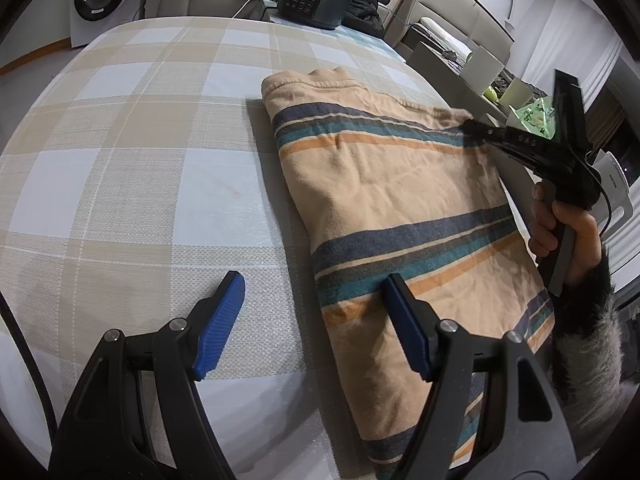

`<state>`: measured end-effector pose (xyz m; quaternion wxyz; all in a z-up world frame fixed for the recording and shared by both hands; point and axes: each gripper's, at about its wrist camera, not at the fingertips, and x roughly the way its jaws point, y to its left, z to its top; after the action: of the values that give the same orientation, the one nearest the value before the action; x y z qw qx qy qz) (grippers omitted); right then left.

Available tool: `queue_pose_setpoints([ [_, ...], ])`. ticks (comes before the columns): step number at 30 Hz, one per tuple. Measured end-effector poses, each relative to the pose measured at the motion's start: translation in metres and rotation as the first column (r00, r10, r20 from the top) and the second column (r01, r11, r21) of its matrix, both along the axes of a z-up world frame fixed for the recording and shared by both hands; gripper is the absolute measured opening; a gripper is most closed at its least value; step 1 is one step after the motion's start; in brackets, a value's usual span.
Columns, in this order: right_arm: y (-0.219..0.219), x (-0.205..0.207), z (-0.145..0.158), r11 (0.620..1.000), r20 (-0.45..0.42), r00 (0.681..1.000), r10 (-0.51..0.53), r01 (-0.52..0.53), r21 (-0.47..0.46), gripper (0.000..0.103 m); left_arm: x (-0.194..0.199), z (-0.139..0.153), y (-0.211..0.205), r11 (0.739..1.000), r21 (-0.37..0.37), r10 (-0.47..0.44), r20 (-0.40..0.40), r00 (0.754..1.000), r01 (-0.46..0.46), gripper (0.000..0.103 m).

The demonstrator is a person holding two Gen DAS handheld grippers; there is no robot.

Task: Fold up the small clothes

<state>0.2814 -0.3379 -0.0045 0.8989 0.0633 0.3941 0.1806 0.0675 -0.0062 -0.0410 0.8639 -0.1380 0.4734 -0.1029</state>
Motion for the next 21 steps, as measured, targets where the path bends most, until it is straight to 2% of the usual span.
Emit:
queue_pose_setpoints([
  [6,-0.007,0.015,-0.02,0.995,-0.064,0.995,-0.078,0.074,-0.07,0.009,0.0,0.0,0.002,1.0,-0.001,-0.001,0.0,1.0,0.001,0.069],
  [8,-0.011,0.016,-0.022,0.995,-0.084,0.992,-0.089,0.085,-0.046,0.011,0.001,0.0,0.003,1.0,-0.001,0.003,-0.002,1.0,-0.003,0.069],
  [11,-0.022,-0.003,-0.006,0.996,-0.057,0.994,-0.088,0.089,0.004,0.016,0.0,0.001,0.005,1.0,0.0,0.006,0.0,1.0,-0.006,0.069],
  [13,-0.03,-0.02,0.001,0.996,-0.053,0.996,-0.077,0.08,0.051,0.029,0.001,0.001,0.006,1.0,-0.002,0.007,0.0,1.0,-0.007,0.069],
  [14,-0.035,-0.03,0.004,0.994,-0.055,0.996,-0.07,0.074,0.076,0.031,0.001,0.001,0.006,1.0,-0.002,0.007,0.0,1.0,-0.007,0.069],
  [17,-0.044,-0.059,0.002,0.992,-0.081,0.996,-0.027,0.037,0.118,0.032,0.001,0.001,0.006,1.0,-0.004,0.008,-0.002,1.0,-0.008,0.069],
  [21,-0.045,-0.081,-0.016,0.987,-0.147,0.989,0.017,0.007,0.163,0.032,-0.001,0.002,0.006,1.0,-0.004,0.009,-0.001,1.0,-0.009,0.069],
])
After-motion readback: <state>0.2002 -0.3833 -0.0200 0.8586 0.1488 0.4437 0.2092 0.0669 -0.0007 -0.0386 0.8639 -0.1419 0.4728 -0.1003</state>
